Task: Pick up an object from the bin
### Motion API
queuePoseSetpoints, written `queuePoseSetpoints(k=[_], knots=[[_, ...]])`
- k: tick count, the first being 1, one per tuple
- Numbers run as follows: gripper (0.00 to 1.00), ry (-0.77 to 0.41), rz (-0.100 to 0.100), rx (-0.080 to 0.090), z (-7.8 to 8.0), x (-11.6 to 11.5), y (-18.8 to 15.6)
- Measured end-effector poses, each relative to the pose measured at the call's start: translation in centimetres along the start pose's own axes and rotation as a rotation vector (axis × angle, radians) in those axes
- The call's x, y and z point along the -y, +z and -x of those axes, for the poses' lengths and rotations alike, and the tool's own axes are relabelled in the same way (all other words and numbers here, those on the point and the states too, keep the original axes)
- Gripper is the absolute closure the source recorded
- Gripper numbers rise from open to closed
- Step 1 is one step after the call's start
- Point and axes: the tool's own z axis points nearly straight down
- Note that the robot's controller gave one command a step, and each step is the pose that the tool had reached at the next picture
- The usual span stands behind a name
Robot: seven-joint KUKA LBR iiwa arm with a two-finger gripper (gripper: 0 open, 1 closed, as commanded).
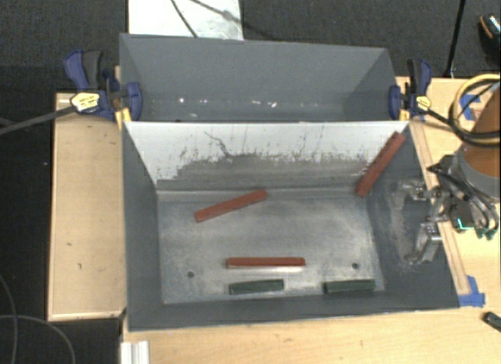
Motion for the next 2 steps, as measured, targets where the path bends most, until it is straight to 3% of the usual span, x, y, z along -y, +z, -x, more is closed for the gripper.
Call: queuePoseSetpoints(k=[1,2], knots=[[0.0,-0.067,0.002,-0.001,-0.3,-5.3,9.3],[0.0,-0.219,-0.003,0.022,-1.2,-10.9,15.8]])
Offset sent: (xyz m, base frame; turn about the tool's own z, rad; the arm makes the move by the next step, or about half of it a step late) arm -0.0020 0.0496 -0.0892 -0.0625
